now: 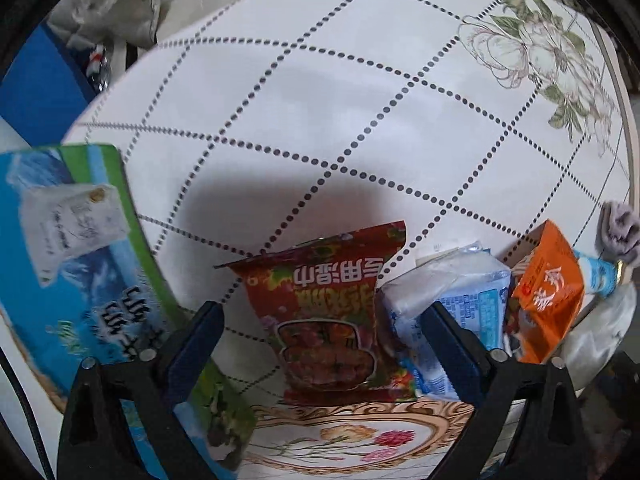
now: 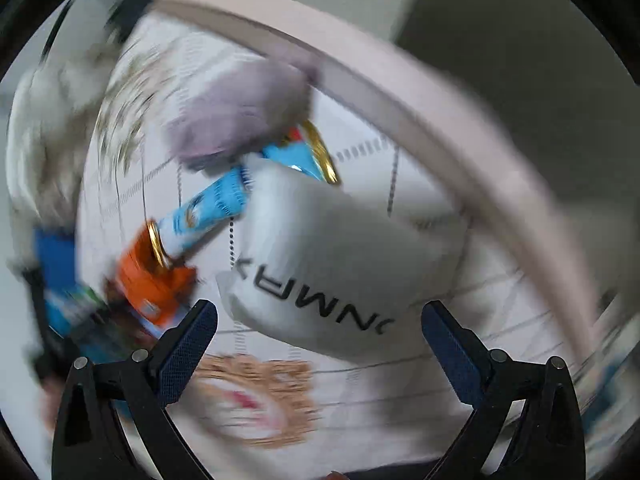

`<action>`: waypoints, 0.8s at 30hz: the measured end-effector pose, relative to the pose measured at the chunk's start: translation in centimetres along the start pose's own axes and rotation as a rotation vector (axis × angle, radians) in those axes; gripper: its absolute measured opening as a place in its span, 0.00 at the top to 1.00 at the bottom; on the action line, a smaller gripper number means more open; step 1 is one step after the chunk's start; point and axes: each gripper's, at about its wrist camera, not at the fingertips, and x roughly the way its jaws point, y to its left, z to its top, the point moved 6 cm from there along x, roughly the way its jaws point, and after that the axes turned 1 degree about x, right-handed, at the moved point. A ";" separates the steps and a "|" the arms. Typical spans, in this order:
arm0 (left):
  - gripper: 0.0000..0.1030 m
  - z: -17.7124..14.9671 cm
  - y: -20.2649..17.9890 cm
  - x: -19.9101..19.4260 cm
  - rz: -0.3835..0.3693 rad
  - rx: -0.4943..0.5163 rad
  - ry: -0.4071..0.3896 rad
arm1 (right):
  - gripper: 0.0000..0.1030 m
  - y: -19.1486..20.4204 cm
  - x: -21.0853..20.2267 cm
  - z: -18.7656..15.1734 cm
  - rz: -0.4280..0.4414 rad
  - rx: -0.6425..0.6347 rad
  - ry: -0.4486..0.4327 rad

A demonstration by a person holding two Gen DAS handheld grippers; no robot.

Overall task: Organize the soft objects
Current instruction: 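Grasp the red snack bag with the left gripper while the right grasps the white pack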

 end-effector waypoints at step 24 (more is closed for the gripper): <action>0.19 -1.9 2.9 0.8 -0.110 -0.070 0.017 | 0.13 6.1 2.4 -0.3 -0.299 -0.501 0.034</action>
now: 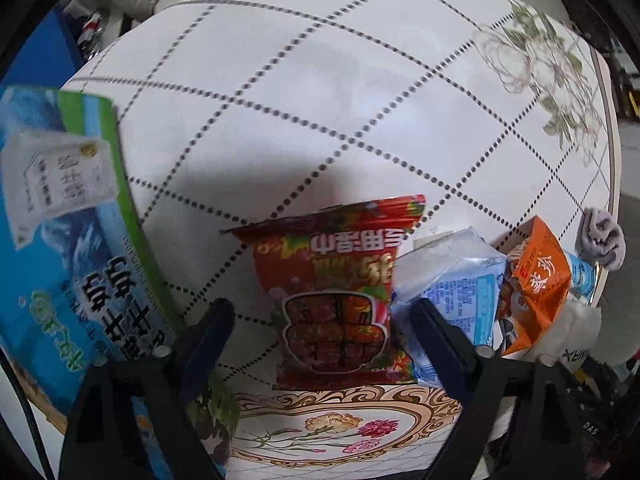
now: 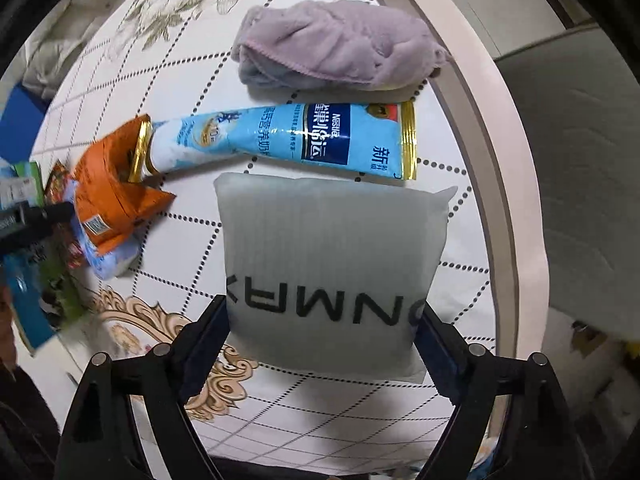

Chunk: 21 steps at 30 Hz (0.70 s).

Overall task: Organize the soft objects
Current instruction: 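Grasp the red snack bag with the left gripper while the right grasps the white pack, then carry red bag and white pack into the box and open both grippers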

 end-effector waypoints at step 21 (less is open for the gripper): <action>0.42 -2.2 -3.6 1.7 -0.068 0.049 -0.018 | 0.18 -1.2 2.9 -3.0 -0.041 -0.012 0.034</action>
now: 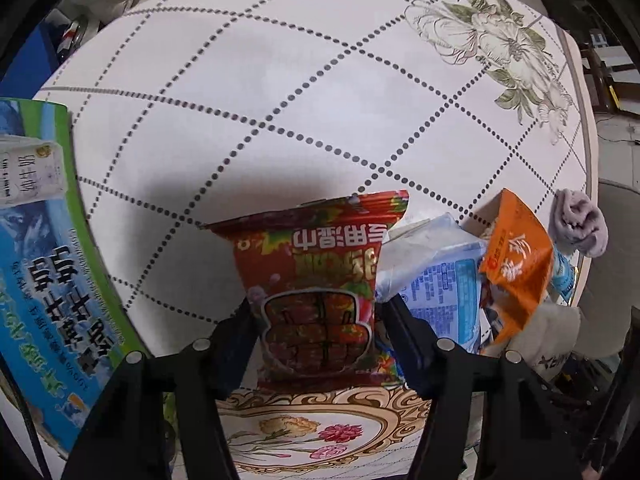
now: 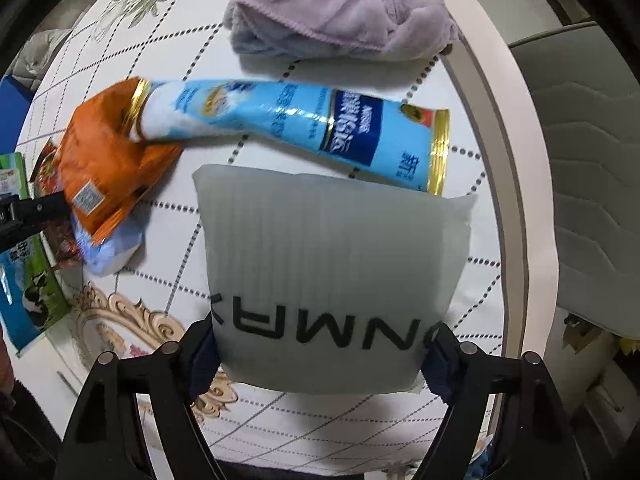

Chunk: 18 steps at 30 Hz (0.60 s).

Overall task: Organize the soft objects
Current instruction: 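Carry red bag and white pack into the box and open both grippers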

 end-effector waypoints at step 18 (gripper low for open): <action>0.59 -2.8 -0.7 -0.6 0.109 0.020 -0.104 | 0.31 -0.5 0.1 -2.7 0.020 0.051 -0.064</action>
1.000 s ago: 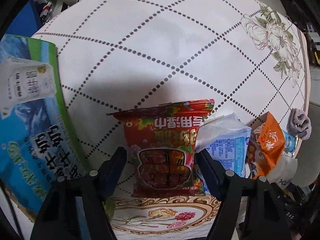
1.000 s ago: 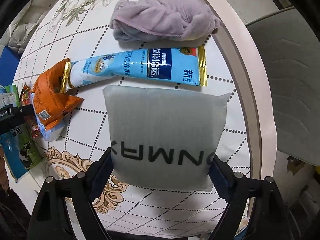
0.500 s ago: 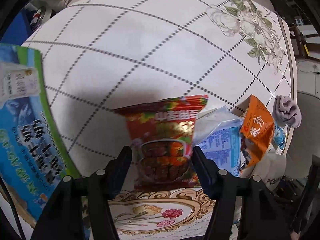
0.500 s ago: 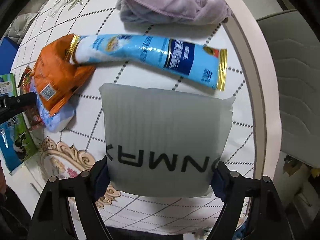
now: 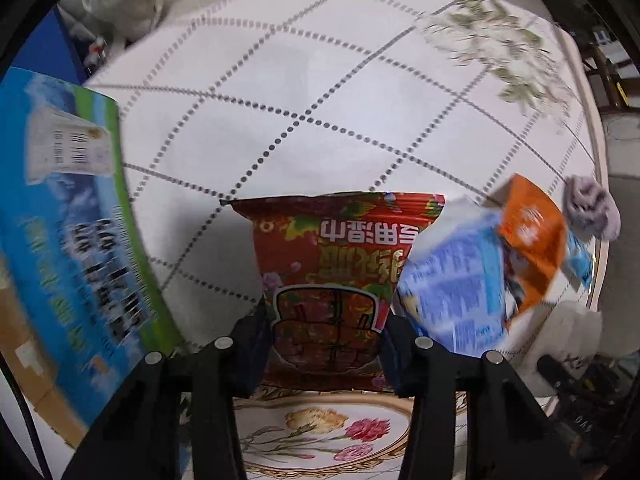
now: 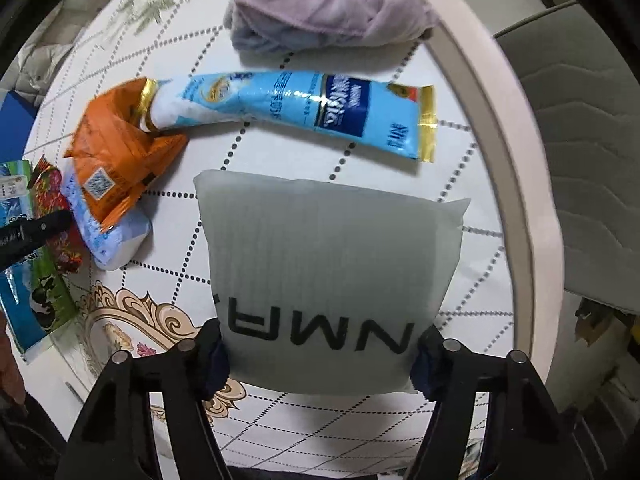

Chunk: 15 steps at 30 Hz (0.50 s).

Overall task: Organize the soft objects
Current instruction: 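Carry red bag and white pack into the box and open both grippers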

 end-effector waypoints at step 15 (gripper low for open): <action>0.59 -7.1 8.2 -16.3 -0.224 -0.149 -0.254 | 0.33 15.7 -13.2 -7.3 0.221 -0.341 -0.171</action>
